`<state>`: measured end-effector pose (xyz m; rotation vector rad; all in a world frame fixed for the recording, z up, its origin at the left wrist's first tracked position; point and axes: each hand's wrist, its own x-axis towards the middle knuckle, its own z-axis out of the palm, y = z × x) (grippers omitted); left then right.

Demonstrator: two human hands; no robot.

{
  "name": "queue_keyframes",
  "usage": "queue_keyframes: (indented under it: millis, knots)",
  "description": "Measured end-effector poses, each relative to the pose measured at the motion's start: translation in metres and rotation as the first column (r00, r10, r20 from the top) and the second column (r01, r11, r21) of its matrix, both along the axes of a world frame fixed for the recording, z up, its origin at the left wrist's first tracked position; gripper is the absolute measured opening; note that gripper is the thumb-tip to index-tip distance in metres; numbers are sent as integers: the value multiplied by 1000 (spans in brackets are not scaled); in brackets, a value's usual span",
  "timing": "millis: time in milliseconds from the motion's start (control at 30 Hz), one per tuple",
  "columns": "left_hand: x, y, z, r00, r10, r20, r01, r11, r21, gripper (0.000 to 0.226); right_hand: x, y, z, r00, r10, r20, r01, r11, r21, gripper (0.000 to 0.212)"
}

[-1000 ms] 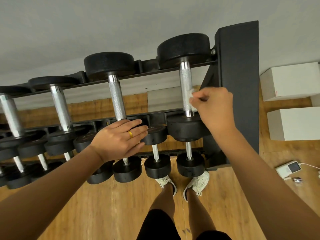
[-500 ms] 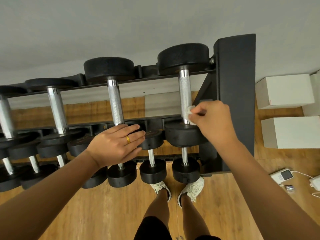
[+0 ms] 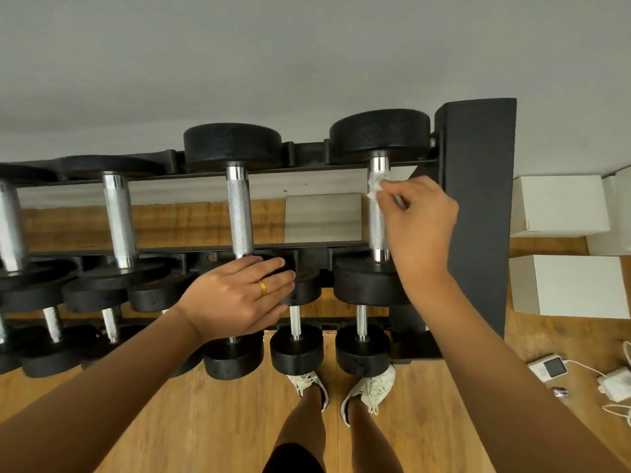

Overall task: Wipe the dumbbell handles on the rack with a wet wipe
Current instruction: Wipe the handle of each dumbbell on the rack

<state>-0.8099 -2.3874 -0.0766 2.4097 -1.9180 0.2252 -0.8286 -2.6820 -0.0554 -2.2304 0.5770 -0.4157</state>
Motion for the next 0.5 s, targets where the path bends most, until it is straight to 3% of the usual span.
queue_keyframes:
  millis: [200,400,500]
  knots:
    - [0,-1,0,1000,-2,21,3,1000,-13,34,26,-6,5,998,-32,53,33,999,-15,10]
    - [1,0,1,1000,-7,14,7,1000,-9,33,-18,7,-1,998,49,-28,-50,996,-74,9]
    - [1,0,1,1000,1,10,-1,1000,-12,34,-2,0,-1,999,37,-3,-37,997,-63,7]
